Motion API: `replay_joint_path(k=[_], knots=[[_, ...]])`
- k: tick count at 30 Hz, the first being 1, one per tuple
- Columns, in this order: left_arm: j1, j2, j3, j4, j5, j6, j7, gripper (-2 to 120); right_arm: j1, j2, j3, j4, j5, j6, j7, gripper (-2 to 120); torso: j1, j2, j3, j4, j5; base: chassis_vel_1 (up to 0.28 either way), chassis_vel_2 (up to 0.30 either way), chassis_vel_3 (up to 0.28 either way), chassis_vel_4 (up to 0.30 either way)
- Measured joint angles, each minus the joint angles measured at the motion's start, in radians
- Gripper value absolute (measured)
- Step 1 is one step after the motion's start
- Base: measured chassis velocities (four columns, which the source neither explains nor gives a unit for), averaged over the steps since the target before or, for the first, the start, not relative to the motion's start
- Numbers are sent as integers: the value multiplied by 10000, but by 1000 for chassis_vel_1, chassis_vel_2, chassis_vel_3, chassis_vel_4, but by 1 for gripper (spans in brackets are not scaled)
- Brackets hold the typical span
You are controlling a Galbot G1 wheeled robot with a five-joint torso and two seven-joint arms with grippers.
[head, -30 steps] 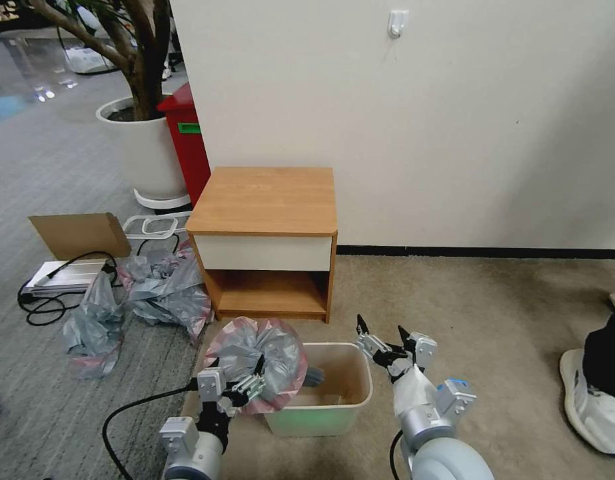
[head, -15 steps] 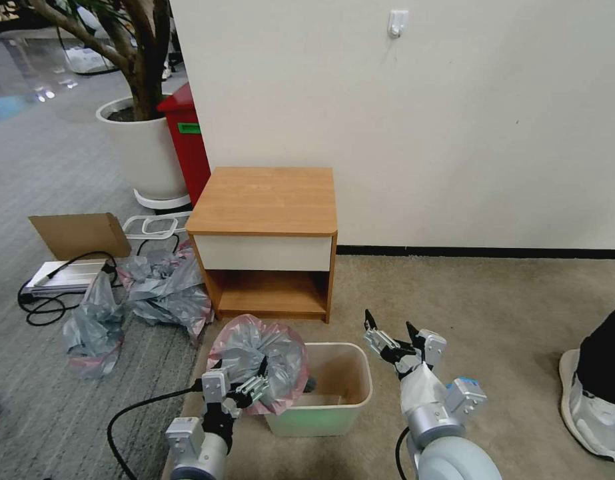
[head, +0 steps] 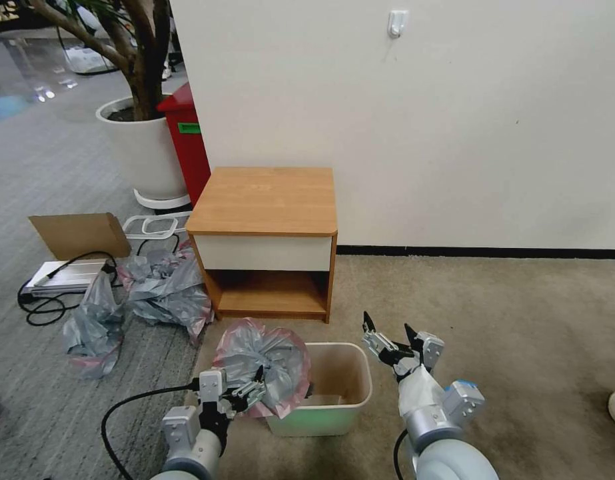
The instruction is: Pick up the garbage bag from the table and place it over the trash can.
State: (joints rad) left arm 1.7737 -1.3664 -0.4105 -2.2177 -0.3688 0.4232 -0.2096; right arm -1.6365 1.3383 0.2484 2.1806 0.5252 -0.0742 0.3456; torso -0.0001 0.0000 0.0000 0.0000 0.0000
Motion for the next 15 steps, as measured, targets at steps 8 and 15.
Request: replay_joint_path(k=[8, 15], knots=[[-285, -61, 67, 222, -376, 330, 72, 91, -128, 23, 62, 43, -42, 85, -12, 100, 0, 0, 1, 0, 0, 0, 0, 0, 0], [-641, 53, 88, 507, -563, 644, 461, 75, -251, 80, 69, 145, -189, 154, -14, 100, 1, 0, 0, 0, 0, 0, 0, 0, 0]])
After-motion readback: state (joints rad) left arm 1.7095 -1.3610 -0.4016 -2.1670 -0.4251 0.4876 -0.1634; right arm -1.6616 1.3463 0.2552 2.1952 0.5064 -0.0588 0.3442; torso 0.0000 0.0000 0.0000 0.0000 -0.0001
